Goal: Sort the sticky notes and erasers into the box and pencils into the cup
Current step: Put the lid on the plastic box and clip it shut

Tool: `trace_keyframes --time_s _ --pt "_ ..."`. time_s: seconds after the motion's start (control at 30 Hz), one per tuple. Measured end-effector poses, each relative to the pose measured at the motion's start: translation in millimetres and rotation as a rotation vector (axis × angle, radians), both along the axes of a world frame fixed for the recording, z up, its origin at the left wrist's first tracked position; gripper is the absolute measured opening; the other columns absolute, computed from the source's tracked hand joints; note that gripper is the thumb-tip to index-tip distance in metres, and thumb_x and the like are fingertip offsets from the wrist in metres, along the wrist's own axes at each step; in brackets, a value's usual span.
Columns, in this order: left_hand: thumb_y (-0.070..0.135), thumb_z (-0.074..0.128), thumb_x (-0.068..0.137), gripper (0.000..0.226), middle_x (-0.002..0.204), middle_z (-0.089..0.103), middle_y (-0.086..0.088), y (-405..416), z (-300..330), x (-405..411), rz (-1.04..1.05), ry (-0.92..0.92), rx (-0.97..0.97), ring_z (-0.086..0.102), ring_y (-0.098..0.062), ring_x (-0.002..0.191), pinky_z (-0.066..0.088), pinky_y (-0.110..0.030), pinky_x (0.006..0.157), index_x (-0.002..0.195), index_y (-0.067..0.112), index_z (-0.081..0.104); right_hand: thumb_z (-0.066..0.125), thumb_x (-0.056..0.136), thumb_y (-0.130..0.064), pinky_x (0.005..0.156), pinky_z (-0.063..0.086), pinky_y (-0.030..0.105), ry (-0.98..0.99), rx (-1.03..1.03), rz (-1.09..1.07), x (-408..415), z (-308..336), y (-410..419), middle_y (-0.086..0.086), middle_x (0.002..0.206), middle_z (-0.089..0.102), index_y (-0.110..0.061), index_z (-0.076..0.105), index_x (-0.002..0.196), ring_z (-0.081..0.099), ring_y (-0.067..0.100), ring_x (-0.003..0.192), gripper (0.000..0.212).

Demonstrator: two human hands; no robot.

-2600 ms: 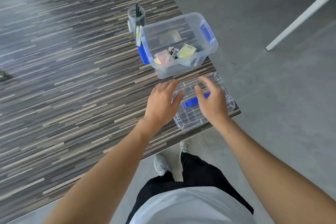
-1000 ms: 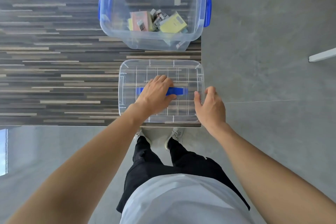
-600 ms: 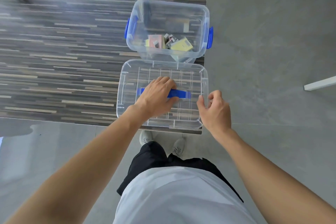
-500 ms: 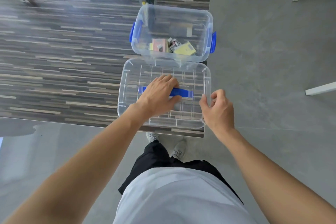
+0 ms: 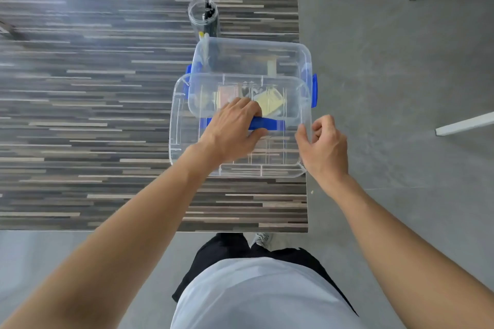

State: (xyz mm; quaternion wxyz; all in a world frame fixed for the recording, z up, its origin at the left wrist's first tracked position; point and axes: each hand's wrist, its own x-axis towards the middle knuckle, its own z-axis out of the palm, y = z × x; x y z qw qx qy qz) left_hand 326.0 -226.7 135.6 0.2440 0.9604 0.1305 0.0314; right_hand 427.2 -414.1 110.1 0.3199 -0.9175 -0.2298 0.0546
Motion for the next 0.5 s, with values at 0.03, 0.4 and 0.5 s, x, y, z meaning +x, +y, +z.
trace_keyframes --time_s 0.03,0.4,0.5 --pt "0.03 0.066 0.088 0.021 0.089 0.052 0.004 6 0 5 -0.003 0.002 -0.003 0.044 -0.016 0.082 0.037 -0.026 0.078 0.096 0.013 0.057 0.056 0.091 -0.041 0.044 0.027 0.019 -0.002 -0.003 -0.006 4 0 6 -0.008 0.058 0.042 -0.016 0.044 0.081 0.041 0.007 0.048 0.03" --pt "0.031 0.065 0.09 0.022 0.095 0.059 -0.001 55 -9 71 -0.039 0.006 -0.049 0.052 -0.02 0.088 0.04 -0.028 0.081 0.1 0.012 0.059 0.053 0.088 -0.043 0.046 0.025 0.015 0.008 -0.017 -0.078 59 -5 54 -0.004 0.062 0.046 -0.013 0.046 0.083 0.042 0.005 0.049 0.032" --pt "0.03 0.065 0.09 0.022 0.094 0.059 -0.002 63 -15 85 -0.056 0.006 -0.063 0.052 -0.021 0.086 0.039 -0.027 0.079 0.099 0.011 0.06 0.058 0.087 -0.038 0.046 0.027 0.017 0.016 -0.011 -0.114 72 -11 61 -0.006 0.06 0.045 -0.014 0.045 0.08 0.043 0.005 0.05 0.028"
